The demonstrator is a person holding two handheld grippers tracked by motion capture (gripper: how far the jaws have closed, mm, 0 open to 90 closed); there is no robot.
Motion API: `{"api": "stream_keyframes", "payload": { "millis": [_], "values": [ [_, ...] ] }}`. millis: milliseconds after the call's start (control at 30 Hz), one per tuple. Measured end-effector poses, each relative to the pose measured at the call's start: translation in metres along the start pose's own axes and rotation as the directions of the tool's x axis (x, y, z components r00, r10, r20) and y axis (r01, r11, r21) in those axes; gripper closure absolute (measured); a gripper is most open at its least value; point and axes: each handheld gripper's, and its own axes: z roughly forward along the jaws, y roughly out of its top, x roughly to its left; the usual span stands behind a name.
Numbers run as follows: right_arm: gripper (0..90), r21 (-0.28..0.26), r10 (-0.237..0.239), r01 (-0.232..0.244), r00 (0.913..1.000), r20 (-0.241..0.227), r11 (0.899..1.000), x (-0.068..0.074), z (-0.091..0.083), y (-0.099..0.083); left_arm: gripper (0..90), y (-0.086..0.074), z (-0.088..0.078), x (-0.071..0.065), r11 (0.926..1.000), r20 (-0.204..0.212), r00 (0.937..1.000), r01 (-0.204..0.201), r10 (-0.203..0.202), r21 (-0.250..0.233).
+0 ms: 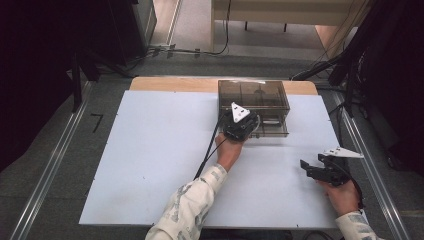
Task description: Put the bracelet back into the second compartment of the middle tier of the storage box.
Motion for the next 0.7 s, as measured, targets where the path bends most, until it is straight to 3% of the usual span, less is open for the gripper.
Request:
{"api": "stream_keyframes", "payload": {
  "millis": [67,200,700],
  "values": [
    [22.5,0.000,0.000,0.000,1.0000,0.000,1.000,0.000,0.000,0.000,84.3,-0.001,0.001,0.001,1.0000,-0.004,1.0000,-0.001,0.001,0.005],
    [22.5,0.000,0.000,0.000,1.0000,0.000,1.000,0.000,0.000,0.000,69.9,-0.002,0.002,0.003,0.9996,-0.002,0.9999,0.015,-0.015,0.023],
    [22.5,0.002,0.002,-0.002,1.0000,0.003,1.000,0.000,0.000,0.000,58.3,-0.001,-0.010,0.008,0.9994,0.011,0.9998,0.017,-0.018,0.030]
  ]
}}
